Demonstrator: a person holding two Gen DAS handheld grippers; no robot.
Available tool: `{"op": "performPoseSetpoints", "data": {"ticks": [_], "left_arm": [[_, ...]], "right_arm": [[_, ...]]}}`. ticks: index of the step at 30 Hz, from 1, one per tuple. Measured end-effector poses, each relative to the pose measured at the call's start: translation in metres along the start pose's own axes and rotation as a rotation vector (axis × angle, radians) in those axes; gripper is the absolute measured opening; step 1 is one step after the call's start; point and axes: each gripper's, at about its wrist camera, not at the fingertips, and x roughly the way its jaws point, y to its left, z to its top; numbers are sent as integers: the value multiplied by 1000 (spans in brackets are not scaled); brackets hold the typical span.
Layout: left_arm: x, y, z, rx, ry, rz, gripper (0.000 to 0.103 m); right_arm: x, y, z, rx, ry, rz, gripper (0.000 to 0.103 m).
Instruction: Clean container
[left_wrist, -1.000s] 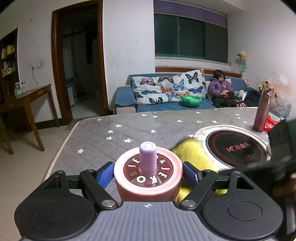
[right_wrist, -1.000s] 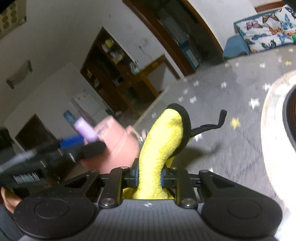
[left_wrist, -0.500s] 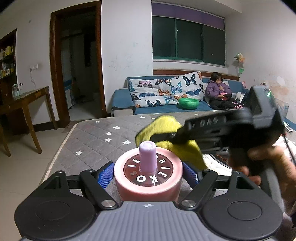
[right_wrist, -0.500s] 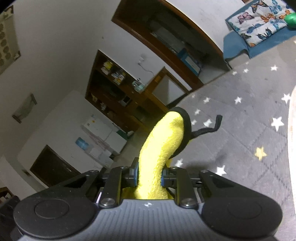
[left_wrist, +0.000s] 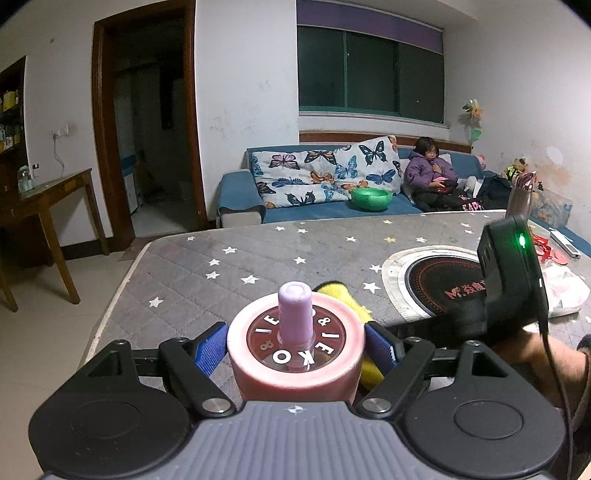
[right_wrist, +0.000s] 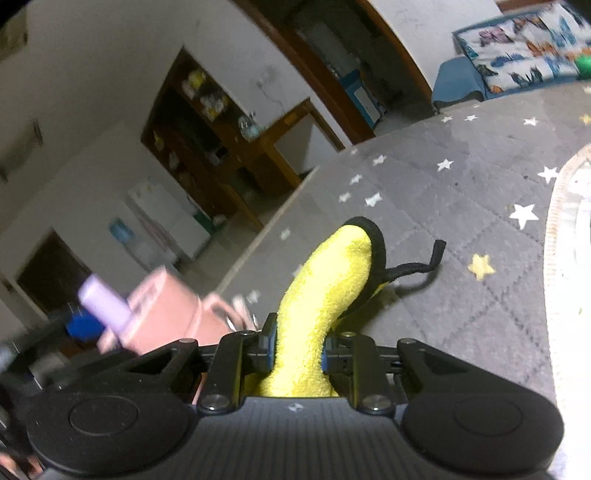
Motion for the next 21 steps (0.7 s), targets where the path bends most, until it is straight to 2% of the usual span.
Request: {"op": "performPoseSetpoints", "data": {"ticks": [3, 6, 11, 17, 21], "left_arm": [[-1, -7, 2, 13, 2, 32, 83], [0, -11, 1, 11, 1, 60, 83], [2, -7, 2, -9, 2, 71, 82], [-1, -2, -1, 16, 0, 59, 82], [-4, 1, -4, 37, -4, 49, 81]], "right_arm": [[-6, 17, -13, -129, 0, -60, 20], [-13, 27, -20, -162, 5, -64, 20], [-24, 35, -32, -172, 12, -39, 20], [-37, 51, -46, -224, 39, 8, 20], [-44, 55, -53, -216, 59, 46, 19]]}}
